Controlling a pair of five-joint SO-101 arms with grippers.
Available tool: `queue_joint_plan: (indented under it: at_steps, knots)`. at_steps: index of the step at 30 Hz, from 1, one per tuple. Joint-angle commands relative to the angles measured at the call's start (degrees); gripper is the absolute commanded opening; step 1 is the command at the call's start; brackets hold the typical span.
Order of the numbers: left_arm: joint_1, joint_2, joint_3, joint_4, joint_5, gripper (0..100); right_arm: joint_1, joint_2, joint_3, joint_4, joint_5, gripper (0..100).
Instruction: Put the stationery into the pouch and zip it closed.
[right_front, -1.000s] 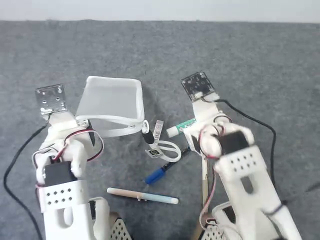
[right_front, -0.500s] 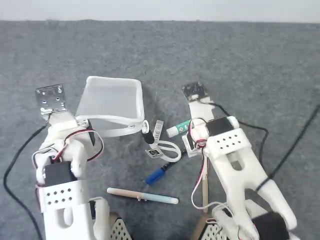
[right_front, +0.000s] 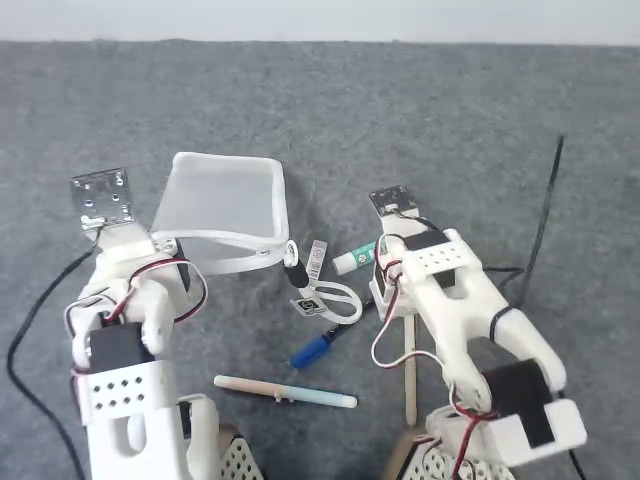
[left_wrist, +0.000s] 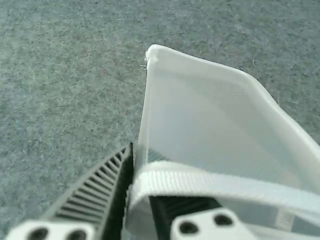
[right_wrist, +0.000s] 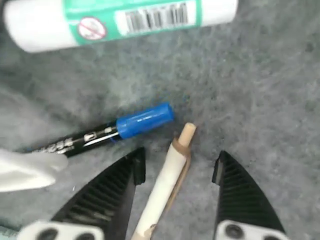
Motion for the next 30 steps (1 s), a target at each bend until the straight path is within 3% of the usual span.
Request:
queue_joint_plan:
  at_steps: [1,4,8,25,30]
  knots:
    - [-0.26,0.44,-3.3,-0.26,1.41,1,0.57,0.57,-0.7,-1.01,-0.62,21.2]
    - [-0.26,0.44,-3.3,-0.26,1.41,1,0.57,1.36,-0.7,-1.01,-0.44,15.6]
    - [-0.26,0.44,-3.3,-0.26,1.41,1,0.57,0.66,-0.7,-0.48,-0.44,0.0]
    - [0.09,0.53,-4.62,0.26,-0.18,1,0.31,-18.86,-0.35,12.26,-0.79,0.6]
    - [0.26,0.53,-9.54,4.48,-0.44,1,0.22,-21.05,-0.35,15.25,-0.79,0.6]
